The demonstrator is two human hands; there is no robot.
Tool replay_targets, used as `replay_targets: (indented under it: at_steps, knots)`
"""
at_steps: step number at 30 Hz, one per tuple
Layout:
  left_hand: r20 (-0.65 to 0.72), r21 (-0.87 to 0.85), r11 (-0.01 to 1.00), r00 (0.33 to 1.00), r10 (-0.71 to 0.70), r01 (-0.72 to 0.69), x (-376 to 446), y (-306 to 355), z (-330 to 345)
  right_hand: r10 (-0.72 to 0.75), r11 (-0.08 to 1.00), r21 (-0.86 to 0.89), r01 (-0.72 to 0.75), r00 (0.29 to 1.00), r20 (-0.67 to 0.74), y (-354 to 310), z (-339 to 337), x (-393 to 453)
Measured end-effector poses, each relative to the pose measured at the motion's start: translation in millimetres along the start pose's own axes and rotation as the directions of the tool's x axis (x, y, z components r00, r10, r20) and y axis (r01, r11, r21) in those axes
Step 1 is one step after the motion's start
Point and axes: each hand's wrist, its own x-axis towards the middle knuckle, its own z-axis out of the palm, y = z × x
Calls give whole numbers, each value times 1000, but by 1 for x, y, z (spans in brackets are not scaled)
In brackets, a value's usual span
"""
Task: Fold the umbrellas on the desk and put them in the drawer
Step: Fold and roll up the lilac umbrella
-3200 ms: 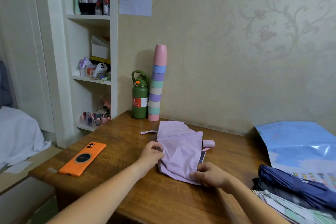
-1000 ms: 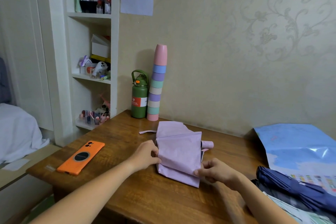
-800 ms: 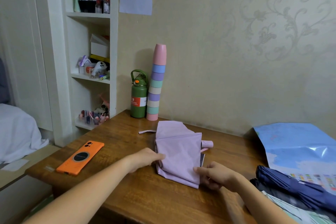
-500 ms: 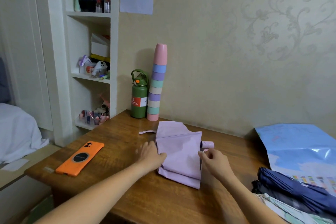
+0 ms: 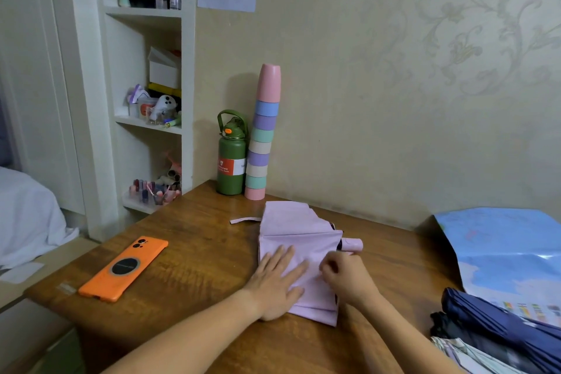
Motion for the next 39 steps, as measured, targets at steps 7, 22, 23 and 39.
replay_targets:
  at_steps: [7, 22, 23, 39]
  knots:
    - [64, -30, 999, 997, 34, -32, 3, -1, -6, -12, 998, -67, -3, 977, -214, 11, -7, 65]
    - [4, -78, 995, 998, 60, -59, 2, -7, -1, 367, 927, 33, -375, 920, 138, -18, 6, 148]
    - [8, -78, 995, 998, 62, -61, 2, -6, -2, 335, 929, 110, -352, 931, 147, -18, 5, 146]
    - [-222, -416, 906, 975, -16, -80, 5, -13, 6, -195, 639, 769, 2, 968, 160, -36, -33, 39]
